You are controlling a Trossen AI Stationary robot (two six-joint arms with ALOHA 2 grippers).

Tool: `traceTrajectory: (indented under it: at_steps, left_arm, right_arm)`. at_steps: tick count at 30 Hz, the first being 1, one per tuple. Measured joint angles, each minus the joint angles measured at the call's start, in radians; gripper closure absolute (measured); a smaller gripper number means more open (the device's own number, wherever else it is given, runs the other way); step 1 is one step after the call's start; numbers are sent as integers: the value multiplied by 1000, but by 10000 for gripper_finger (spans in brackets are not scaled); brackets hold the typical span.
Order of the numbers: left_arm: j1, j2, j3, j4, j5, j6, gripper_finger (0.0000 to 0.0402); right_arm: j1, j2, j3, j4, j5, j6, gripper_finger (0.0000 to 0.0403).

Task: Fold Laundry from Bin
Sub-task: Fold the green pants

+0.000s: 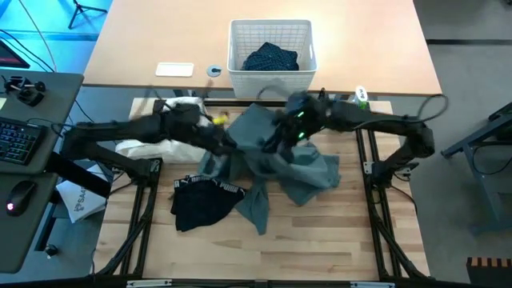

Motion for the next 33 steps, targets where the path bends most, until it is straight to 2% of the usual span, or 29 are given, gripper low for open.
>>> traceTrajectory:
  at_steps: [4,9,11,18,21,26,30,33]
  left_arm:
    - [-3,-27,252,-270,-108,142,398]
    - [-5,-32,520,-448,-198,263,399]
    - [-5,-32,588,-482,-218,284,400]
    - [-5,-31,700,-545,-234,332,400]
    - [-5,-30,719,-576,-249,351,400]
    - [-8,-30,766,-618,-251,348,401]
    - [-18,-30,811,-655,-251,348,401]
    - [-18,-31,837,-660,-253,347,401]
  right_arm:
    - [-54,-120,0,-111,98,50,262]
    - [-56,-255,-15,-235,408,41,255]
    - [-44,-290,-64,-261,461,81,254]
    - [11,-315,-415,-220,452,239,253]
    - [13,-292,-590,-116,441,291,254]
    - [-40,-231,-838,141,477,485,264]
    - [-76,-164,-972,283,418,557,285]
    - [-79,-146,-1018,217,397,574,307]
